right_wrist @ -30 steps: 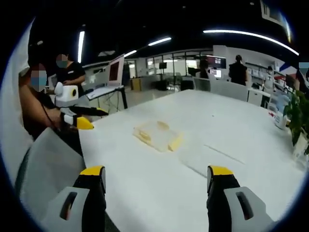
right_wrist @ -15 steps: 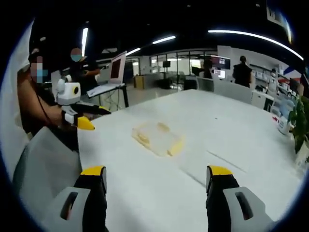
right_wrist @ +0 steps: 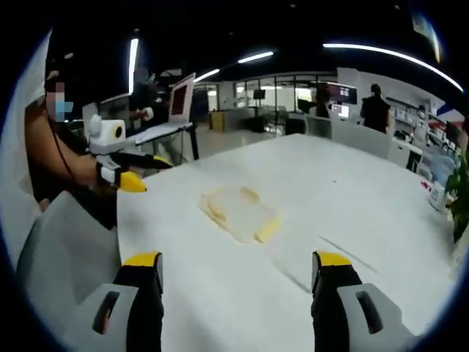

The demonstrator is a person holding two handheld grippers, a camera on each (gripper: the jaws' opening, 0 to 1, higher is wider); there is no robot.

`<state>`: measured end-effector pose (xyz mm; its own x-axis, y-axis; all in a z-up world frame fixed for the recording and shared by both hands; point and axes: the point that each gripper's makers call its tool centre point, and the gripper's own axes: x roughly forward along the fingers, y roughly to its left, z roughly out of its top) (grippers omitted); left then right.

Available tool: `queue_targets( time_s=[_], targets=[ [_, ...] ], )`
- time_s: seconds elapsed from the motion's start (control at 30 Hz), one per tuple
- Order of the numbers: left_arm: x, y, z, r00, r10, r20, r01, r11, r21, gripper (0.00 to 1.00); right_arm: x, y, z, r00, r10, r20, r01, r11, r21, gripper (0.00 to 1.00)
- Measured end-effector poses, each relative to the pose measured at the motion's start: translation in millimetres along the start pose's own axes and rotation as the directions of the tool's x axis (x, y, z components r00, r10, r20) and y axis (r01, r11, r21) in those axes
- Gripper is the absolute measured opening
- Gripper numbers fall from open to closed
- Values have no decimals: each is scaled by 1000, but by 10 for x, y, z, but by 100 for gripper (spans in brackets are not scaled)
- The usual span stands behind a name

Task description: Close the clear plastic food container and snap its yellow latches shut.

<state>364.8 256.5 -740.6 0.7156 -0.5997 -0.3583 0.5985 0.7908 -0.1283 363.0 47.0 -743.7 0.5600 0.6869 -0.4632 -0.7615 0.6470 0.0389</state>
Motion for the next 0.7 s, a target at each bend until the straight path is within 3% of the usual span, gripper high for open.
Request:
queue_targets(
  time_s=[0.7],
  targets=[
    [135, 158, -9, 1000, -6, -15, 6, 1000, 9, 81, 191, -70, 39, 999, 29, -25, -30, 999, -27, 82]
  ],
)
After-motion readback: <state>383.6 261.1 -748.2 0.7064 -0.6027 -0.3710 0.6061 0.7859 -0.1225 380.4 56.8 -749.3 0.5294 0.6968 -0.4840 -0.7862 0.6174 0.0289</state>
